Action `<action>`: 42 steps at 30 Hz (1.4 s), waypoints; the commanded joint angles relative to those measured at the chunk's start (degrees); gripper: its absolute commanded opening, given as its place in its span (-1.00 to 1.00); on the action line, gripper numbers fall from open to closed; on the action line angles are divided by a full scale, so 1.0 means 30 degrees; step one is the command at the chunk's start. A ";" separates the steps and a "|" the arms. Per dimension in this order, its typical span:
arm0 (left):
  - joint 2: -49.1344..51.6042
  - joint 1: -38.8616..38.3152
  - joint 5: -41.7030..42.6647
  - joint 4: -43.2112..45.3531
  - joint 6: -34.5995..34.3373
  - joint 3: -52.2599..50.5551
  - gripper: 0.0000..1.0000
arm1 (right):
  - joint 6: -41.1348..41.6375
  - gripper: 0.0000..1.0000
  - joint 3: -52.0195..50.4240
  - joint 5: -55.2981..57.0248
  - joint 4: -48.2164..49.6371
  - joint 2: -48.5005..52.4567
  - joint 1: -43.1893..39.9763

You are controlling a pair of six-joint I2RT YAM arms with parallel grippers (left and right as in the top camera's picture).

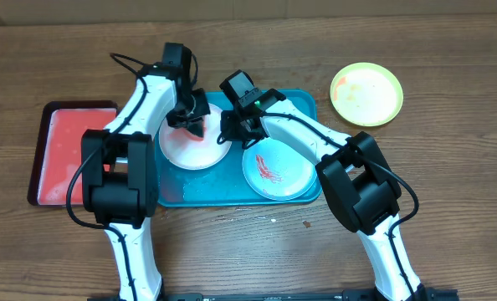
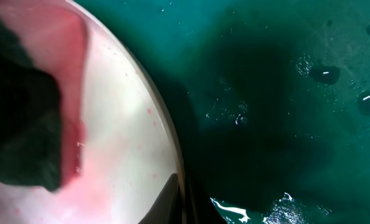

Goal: Clean dirty plates on tray and stack at the side

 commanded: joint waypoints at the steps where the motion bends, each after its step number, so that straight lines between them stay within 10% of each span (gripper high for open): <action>1: 0.0474 -0.0517 0.1902 -0.0794 0.0911 0.0197 -0.92 | -0.0138 -0.92 -0.0248 0.0525 -0.0087 0.0350 -0.0051; 7: 0.0466 -0.0109 -0.0838 -0.3060 0.3075 0.0204 -0.91 | -0.0138 -0.92 -0.0248 0.0532 -0.0146 0.0350 -0.0058; 15: 0.0415 0.1530 -0.9639 -0.7227 -0.0153 0.1814 -0.91 | -0.0146 -0.92 -0.0240 0.0546 -0.0051 0.0350 -0.0051; 27: -0.3548 0.3738 -0.7504 -0.7278 -0.2004 0.3767 -0.92 | -0.0838 -0.92 -0.0058 0.2557 0.0066 -0.1566 0.0138; 36: -0.4189 0.7898 -0.5311 -0.7577 -0.0947 0.3585 -0.92 | -0.7082 -0.92 -0.0058 1.3049 0.1013 -0.5581 0.3337; 42: -0.4087 0.9938 -0.5311 -0.8058 -0.0852 0.3060 -0.92 | -1.7187 -0.92 -0.0066 2.0232 0.4029 -0.5799 0.6426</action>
